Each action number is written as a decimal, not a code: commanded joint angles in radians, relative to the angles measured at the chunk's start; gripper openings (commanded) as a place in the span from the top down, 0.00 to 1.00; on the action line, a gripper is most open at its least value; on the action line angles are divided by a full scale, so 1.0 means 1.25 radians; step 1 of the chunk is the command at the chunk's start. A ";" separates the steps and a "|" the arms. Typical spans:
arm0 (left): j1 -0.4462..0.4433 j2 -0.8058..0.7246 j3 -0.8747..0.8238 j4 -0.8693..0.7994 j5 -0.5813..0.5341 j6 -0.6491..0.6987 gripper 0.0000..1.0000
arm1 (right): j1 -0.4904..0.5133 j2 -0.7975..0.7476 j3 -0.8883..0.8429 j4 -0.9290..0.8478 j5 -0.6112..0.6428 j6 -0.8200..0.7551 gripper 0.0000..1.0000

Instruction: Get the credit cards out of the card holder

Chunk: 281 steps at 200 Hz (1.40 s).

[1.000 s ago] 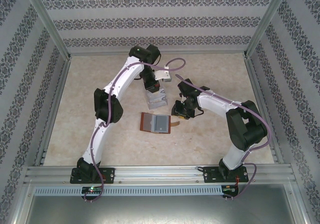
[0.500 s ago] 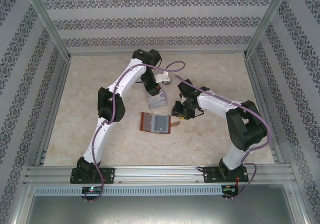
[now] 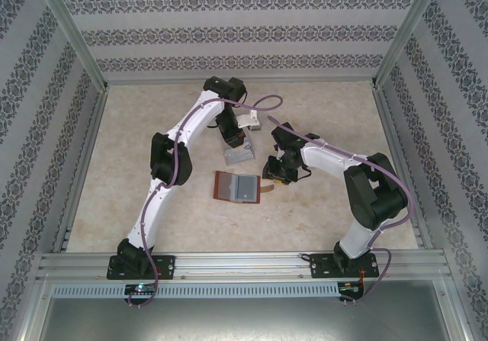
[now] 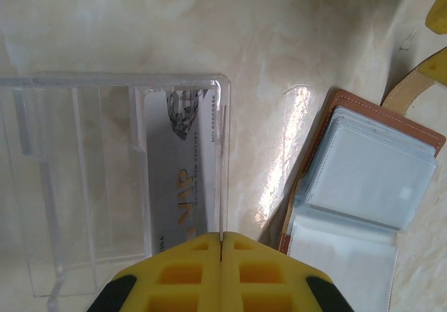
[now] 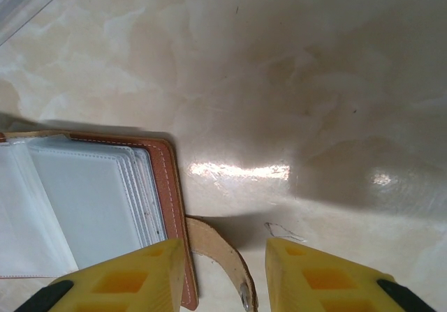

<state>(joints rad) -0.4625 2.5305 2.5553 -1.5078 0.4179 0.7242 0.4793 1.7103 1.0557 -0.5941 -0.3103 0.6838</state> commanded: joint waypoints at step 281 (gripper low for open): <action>0.086 -0.404 -0.581 0.604 0.077 -0.602 0.85 | -0.025 0.022 0.045 0.117 -0.093 -0.154 0.61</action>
<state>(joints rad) -0.4099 2.1918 2.0106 -1.0916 0.4908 0.3271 0.4667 1.7180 1.0859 -0.5156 -0.3618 0.6037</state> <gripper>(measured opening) 0.150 0.387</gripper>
